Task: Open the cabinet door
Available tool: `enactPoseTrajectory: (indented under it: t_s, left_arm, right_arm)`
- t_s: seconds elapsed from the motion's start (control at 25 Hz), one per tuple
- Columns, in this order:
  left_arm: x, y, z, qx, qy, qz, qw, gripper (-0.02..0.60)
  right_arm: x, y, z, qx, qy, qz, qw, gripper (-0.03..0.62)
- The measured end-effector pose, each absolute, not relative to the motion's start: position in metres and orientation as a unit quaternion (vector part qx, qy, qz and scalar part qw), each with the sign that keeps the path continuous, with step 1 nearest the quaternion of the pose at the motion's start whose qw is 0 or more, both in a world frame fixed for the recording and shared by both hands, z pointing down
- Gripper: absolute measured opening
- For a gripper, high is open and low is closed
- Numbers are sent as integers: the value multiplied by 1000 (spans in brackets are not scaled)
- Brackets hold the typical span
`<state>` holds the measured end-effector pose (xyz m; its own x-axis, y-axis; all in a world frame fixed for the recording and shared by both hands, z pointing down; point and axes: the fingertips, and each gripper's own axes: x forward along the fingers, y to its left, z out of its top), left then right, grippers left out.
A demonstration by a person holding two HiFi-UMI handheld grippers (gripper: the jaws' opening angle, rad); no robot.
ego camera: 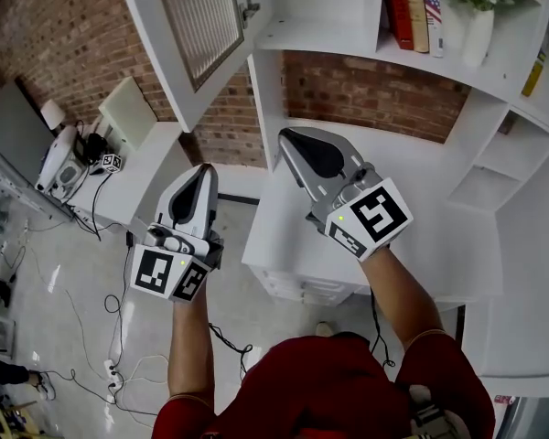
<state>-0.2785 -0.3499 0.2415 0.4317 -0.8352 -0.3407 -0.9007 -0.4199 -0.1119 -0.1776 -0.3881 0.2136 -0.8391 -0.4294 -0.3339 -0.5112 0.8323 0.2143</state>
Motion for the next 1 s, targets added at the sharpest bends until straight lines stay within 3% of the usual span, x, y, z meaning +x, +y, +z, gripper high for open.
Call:
enactPoseTrajectory:
  t_s: [1.0]
  left_arm:
    - [-253, -342, 262, -833, 525, 110, 134, 3]
  right_arm:
    - [-148, -364, 269, -252, 948, 155, 120, 11]
